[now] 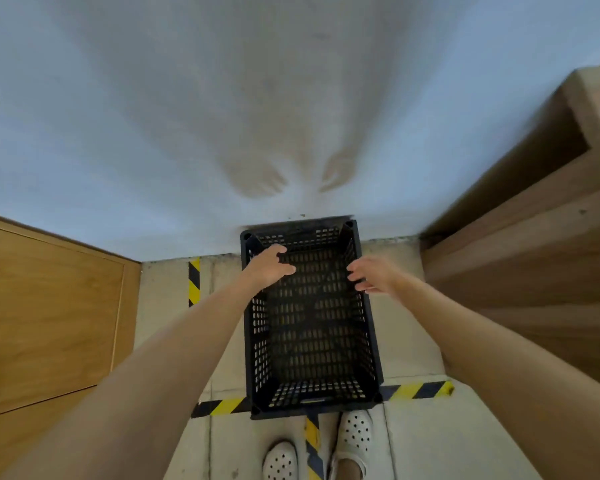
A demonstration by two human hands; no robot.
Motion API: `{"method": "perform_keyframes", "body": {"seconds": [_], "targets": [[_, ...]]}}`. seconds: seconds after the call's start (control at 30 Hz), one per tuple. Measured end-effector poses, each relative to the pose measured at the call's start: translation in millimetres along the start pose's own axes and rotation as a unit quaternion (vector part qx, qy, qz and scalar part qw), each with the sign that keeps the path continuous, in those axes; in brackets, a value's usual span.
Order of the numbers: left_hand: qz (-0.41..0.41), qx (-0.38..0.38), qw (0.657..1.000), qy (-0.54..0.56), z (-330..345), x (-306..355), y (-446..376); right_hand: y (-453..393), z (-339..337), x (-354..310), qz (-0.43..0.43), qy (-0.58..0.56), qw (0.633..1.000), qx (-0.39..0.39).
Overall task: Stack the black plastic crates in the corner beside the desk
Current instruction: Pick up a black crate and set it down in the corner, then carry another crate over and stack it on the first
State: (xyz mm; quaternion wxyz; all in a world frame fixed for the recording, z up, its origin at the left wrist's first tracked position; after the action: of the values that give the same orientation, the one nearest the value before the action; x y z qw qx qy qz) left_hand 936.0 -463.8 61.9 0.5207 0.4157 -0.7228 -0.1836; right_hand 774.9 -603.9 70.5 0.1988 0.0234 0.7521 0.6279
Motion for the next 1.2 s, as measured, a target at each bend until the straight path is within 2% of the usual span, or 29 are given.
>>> {"method": "perform_keyframes", "body": {"seconds": [0.17,0.27,0.4,0.6,0.87,1.0,1.2], "targets": [[0.082,-0.018,0.991,-0.100,-23,71,64,91,-32,-17,-0.052,-0.016,0.995,0.079],[0.125,-0.012,0.985,-0.117,-30,102,109,155,-43,-15,-0.080,-0.040,0.989,0.119],[0.173,-0.046,0.971,-0.157,-17,123,172,229,-34,24,-0.065,-0.060,0.986,0.140],[0.255,-0.111,0.930,-0.240,8,143,260,318,-15,111,-0.035,-0.122,0.972,0.197],[0.373,-0.180,0.820,-0.396,82,186,352,425,25,234,-0.012,-0.179,0.963,0.202],[0.435,-0.229,0.758,-0.428,158,218,403,475,28,317,0.021,-0.222,0.935,0.275],[0.500,-0.323,0.658,-0.461,303,245,491,539,41,469,0.051,-0.340,0.878,0.334]]}}
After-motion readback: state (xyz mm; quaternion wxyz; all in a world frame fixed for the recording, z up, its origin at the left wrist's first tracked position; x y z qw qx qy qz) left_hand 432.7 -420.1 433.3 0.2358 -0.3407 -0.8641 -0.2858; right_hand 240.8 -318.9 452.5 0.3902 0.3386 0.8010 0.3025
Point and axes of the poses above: each hand's wrist, its own y-axis away from the middle knuckle, its own z-axis out of the palm, x = y × z, the point moved 5 cm from there along -y, towards the middle knuckle, and after that the axes turned 11 degrees about z, right-handed, at the moved point
